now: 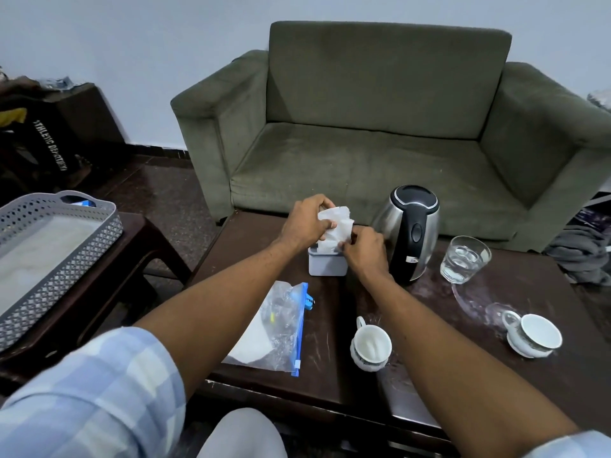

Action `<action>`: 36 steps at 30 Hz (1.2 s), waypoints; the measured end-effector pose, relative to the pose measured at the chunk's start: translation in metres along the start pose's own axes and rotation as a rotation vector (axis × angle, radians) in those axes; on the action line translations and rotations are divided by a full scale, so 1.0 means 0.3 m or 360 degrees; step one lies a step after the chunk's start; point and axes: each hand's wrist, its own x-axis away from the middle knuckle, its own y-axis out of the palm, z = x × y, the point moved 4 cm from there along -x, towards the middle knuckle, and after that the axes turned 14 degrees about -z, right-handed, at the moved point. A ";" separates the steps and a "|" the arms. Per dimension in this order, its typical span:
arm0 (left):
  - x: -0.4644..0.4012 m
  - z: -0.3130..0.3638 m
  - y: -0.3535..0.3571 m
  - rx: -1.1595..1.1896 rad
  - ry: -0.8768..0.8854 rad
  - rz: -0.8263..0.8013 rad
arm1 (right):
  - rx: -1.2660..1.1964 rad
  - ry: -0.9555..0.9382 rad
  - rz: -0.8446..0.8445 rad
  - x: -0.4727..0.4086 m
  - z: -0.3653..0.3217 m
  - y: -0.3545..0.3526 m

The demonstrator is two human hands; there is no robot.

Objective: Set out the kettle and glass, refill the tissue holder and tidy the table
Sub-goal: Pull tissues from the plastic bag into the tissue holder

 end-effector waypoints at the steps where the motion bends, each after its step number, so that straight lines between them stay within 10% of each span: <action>1: 0.000 -0.003 0.004 -0.0027 -0.0024 -0.0022 | 0.0013 0.0023 0.0000 0.001 0.001 0.000; 11: -0.008 -0.010 0.025 -0.0236 -0.0140 -0.0236 | -0.0095 0.0145 0.0102 0.003 0.002 -0.010; 17: 0.158 -0.047 -0.006 -0.0446 -0.0323 0.0271 | -0.0328 -0.0035 0.0177 0.027 -0.006 0.005; 24: 0.425 -0.223 0.179 -0.0973 -0.0754 -0.0339 | -0.0314 -0.0241 0.0533 0.154 -0.058 -0.034; 31: 0.447 -0.203 0.062 -0.0357 -0.0642 -0.0179 | -0.0911 0.0065 -0.0729 0.284 -0.113 0.146; 36: 0.466 -0.163 -0.048 -0.0107 -0.0529 -0.0022 | -0.1207 0.0196 -0.1034 0.380 -0.187 0.235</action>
